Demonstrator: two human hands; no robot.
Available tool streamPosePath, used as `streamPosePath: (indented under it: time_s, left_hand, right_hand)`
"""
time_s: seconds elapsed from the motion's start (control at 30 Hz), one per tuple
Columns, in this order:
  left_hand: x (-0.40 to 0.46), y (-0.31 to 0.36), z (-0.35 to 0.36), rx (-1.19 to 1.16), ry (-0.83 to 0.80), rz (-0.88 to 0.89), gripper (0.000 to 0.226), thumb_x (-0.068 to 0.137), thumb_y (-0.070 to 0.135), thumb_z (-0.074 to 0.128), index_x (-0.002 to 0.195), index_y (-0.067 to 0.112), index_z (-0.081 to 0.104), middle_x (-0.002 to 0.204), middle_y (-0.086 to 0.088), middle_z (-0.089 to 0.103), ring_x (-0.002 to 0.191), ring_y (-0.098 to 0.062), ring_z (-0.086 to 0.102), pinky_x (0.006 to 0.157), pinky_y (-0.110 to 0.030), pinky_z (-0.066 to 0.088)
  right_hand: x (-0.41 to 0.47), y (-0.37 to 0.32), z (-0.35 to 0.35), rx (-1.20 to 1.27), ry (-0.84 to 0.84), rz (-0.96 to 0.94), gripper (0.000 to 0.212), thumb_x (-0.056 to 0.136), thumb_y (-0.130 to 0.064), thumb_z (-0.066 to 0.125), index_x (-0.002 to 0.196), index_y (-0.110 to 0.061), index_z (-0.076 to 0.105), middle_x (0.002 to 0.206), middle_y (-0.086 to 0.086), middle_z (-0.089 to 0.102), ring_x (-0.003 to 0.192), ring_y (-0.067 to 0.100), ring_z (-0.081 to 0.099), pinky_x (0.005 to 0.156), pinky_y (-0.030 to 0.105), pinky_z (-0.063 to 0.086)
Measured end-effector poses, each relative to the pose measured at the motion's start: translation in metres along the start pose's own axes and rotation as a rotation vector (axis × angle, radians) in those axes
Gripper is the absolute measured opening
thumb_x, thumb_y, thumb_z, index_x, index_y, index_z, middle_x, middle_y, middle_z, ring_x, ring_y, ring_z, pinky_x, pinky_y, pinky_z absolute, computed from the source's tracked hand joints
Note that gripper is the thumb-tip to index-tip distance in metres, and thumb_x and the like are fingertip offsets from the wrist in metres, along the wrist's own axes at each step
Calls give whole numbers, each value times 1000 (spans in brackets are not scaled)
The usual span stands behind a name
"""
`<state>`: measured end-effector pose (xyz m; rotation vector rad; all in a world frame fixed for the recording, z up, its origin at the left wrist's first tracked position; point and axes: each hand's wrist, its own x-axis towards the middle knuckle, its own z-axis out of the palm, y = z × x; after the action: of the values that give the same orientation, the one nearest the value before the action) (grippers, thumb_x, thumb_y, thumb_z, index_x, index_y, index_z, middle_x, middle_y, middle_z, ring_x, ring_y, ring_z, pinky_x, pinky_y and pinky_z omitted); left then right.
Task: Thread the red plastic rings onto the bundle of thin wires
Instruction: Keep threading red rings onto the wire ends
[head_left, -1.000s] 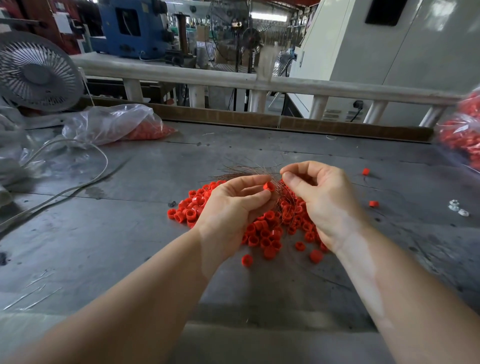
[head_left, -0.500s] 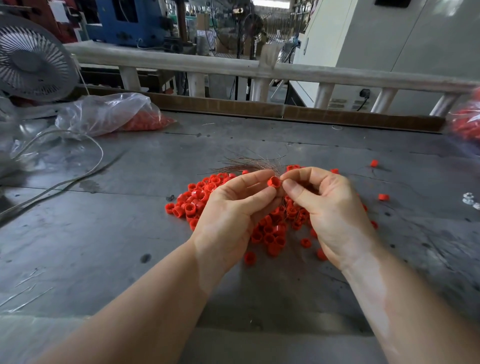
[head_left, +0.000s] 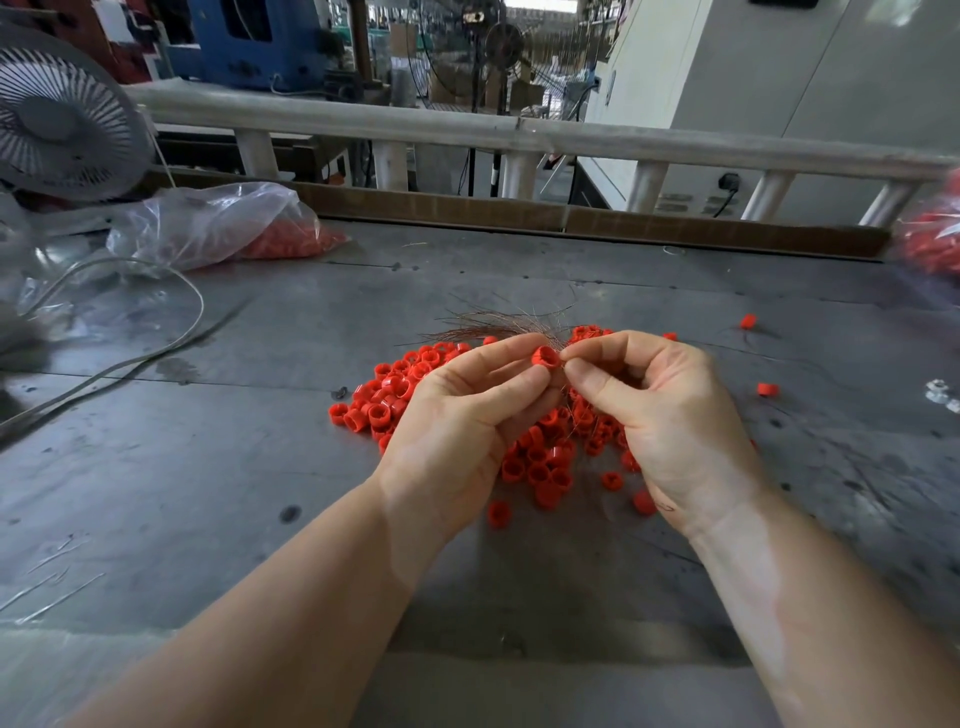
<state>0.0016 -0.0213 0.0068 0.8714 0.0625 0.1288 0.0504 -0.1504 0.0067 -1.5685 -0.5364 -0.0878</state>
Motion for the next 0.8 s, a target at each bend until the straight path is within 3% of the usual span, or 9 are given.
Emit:
streamPosePath:
  time_s: [0.2, 0.57, 0.8]
  left_hand:
    - [1, 2, -1, -41, -6, -55, 25, 63, -2, 61, 81, 7, 76, 83, -11, 73, 76, -16, 71, 63, -18, 55]
    - [0, 5, -2, -72, -6, -91, 21, 66, 7, 62, 81, 6, 76, 85, -13, 73, 78, -16, 72, 64, -20, 56]
    - [-2, 6, 0, -107, -6, -107, 19, 68, 2, 61, 80, 4, 76, 83, -13, 73, 76, -16, 72, 63, -19, 56]
  right_hand:
    - [0, -2, -1, -41, 16, -18, 19, 81, -8, 69, 73, -25, 71, 79, -3, 73, 83, 12, 68, 79, 23, 48]
    - [-1, -5, 0, -100, 22, -59, 21, 82, -6, 69, 74, -25, 70, 75, -11, 71, 79, 1, 65, 75, 12, 46]
    - [-1, -6, -1, -91, 27, -56, 21, 82, -7, 69, 73, -26, 70, 76, -10, 71, 79, 4, 66, 77, 18, 49]
